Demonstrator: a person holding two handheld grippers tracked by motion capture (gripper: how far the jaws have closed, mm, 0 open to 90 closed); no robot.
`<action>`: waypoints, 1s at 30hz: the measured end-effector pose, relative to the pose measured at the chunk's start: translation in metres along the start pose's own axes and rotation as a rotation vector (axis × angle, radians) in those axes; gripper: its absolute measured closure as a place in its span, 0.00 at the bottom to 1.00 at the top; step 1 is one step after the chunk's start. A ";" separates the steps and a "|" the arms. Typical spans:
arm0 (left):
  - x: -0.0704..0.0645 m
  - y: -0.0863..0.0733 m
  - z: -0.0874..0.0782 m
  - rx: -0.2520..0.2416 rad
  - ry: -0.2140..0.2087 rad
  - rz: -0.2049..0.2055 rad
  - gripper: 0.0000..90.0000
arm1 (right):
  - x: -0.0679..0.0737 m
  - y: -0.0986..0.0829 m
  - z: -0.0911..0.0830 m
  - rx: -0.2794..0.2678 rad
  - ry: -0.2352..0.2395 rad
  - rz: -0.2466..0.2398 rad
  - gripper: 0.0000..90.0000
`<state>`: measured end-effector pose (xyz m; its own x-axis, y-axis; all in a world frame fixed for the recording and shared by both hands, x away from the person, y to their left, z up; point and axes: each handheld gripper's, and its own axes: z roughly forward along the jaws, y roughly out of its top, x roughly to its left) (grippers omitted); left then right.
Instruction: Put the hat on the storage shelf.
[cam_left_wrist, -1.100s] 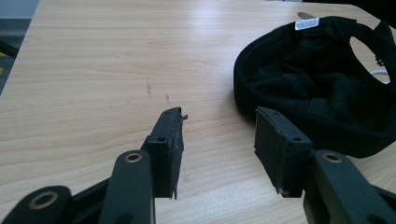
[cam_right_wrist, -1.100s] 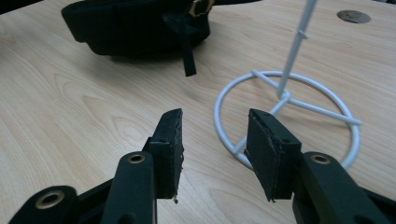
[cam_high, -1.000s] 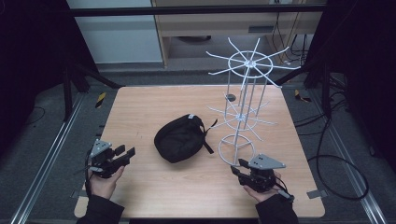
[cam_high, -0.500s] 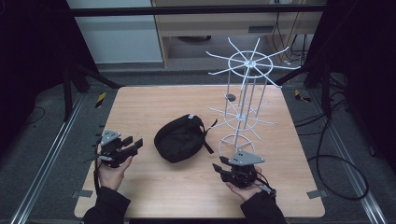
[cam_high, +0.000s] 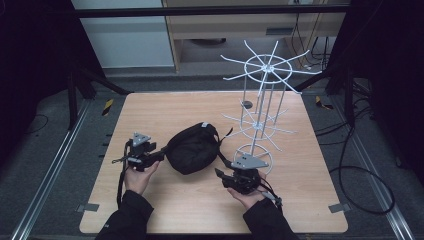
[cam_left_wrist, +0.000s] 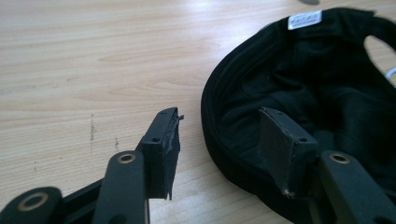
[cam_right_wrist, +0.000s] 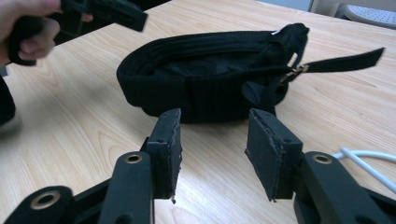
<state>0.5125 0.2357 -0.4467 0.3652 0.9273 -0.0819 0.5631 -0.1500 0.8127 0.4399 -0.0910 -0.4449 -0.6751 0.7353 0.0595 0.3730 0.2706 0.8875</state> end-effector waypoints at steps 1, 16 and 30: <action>0.000 -0.001 0.003 0.008 0.002 -0.003 0.54 | 0.001 0.001 0.003 0.000 -0.002 -0.002 0.59; -0.003 -0.008 0.026 0.124 -0.057 -0.012 0.69 | 0.010 0.021 0.030 -0.011 -0.046 0.042 0.51; -0.002 -0.017 0.020 0.134 -0.070 -0.083 0.92 | 0.015 0.016 0.043 0.029 -0.082 0.069 0.51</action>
<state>0.5173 0.2300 -0.4715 0.3613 0.9130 -0.1896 0.6854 -0.1222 0.7178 0.4633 -0.0487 -0.4493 -0.5929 0.8011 0.0814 0.4357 0.2342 0.8691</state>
